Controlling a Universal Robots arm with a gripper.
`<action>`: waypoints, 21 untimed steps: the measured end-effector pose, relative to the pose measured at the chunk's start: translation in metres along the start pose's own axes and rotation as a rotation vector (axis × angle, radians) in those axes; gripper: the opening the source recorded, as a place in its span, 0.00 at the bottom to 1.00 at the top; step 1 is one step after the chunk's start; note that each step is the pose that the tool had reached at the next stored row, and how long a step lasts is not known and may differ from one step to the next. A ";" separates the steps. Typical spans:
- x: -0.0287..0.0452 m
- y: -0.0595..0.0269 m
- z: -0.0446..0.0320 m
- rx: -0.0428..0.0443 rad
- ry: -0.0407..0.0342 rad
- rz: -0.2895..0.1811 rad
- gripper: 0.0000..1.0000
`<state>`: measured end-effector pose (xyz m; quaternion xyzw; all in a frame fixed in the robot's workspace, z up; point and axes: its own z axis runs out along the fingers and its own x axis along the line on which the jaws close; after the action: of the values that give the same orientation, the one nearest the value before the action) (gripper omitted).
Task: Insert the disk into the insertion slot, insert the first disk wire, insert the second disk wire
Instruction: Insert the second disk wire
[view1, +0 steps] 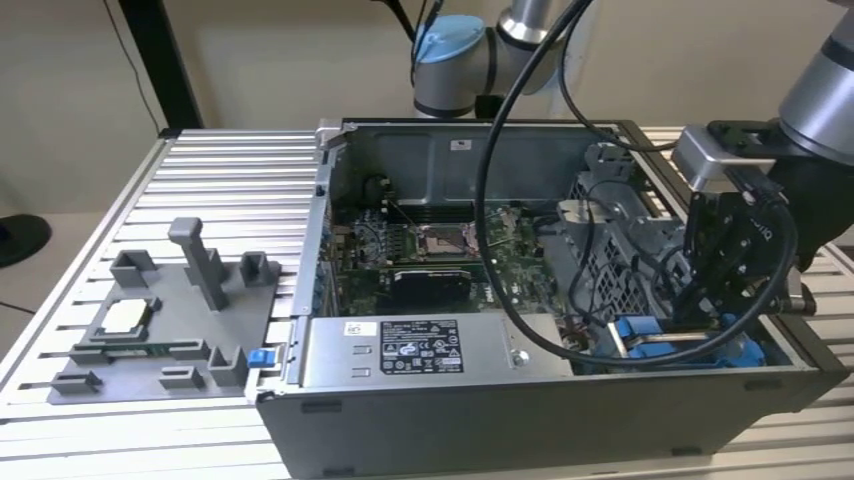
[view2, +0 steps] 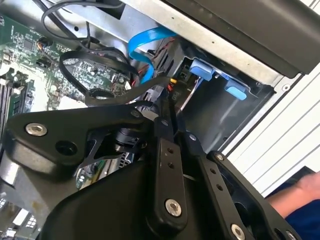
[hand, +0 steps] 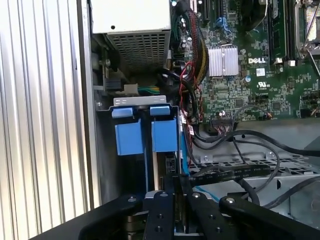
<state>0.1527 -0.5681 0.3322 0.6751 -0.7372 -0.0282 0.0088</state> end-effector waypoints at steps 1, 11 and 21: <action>0.0012 -0.0002 0.0001 0.0001 -0.0010 0.000 1.00; -0.0005 0.0018 -0.0355 -0.0015 -0.0052 0.000 1.00; -0.0012 0.0033 -0.0632 -0.0016 -0.0061 0.000 1.00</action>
<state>0.1527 -0.5685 0.3955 0.6751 -0.7370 -0.0308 0.0071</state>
